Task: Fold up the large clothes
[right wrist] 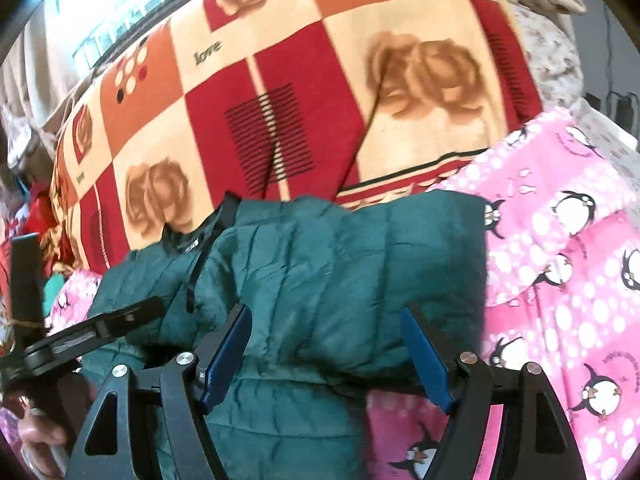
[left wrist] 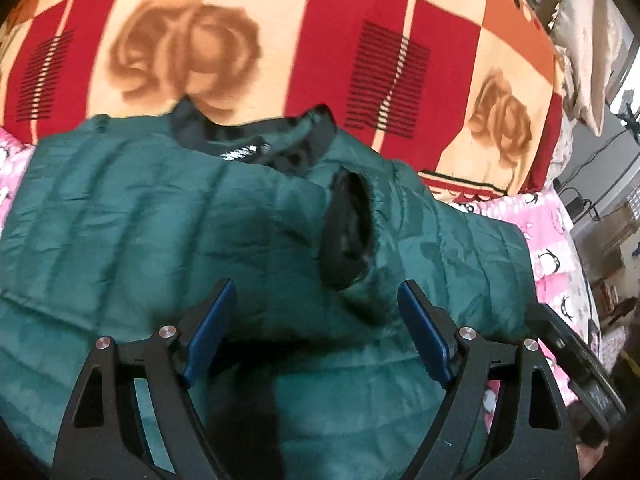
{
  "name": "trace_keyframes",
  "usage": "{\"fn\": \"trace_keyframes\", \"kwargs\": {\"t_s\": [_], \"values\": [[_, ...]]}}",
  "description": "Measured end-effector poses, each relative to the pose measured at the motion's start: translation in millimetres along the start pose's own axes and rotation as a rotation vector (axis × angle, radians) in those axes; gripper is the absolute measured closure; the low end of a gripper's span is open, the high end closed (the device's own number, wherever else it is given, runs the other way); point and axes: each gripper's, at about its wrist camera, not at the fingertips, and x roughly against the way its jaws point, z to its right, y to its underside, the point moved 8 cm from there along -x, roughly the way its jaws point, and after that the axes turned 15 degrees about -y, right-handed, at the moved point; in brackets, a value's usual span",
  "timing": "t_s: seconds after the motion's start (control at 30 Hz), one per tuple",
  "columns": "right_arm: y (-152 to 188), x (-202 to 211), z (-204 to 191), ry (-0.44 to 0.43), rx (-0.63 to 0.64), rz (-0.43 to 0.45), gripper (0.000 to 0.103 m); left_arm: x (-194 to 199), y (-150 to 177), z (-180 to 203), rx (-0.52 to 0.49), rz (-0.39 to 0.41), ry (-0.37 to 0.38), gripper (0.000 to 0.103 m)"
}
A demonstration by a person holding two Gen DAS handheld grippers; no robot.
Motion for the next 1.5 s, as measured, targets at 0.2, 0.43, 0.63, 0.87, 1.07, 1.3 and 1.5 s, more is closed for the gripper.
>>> {"fn": "trace_keyframes", "kwargs": {"t_s": [0.2, 0.43, 0.63, 0.87, 1.07, 1.3, 1.5], "values": [[-2, 3, 15, 0.029, -0.008, 0.041, 0.029, -28, -2, 24, -0.044, -0.03, -0.059, 0.02], [-3, 0, 35, 0.047, -0.046, 0.072, 0.028, -49, -10, 44, -0.08, -0.022, -0.067, 0.025], [-7, 12, 48, 0.076, -0.055, 0.115, 0.028, -50, -9, 53, -0.128, -0.002, -0.075, 0.08], [-15, 28, 50, 0.064, -0.099, 0.209, 0.025, -17, -34, 22, -0.107, 0.103, -0.163, 0.084], [-14, 29, 48, 0.063, -0.106, 0.224, 0.017, 12, -60, -39, -0.067, 0.182, -0.253, 0.085], [12, -11, 22, -0.026, -0.075, 0.066, 0.017, 23, -68, -124, 0.025, 0.179, -0.343, 0.085], [34, -35, 5, -0.033, -0.04, -0.025, 0.017, 22, -58, -169, 0.064, 0.171, -0.385, 0.085]]}}
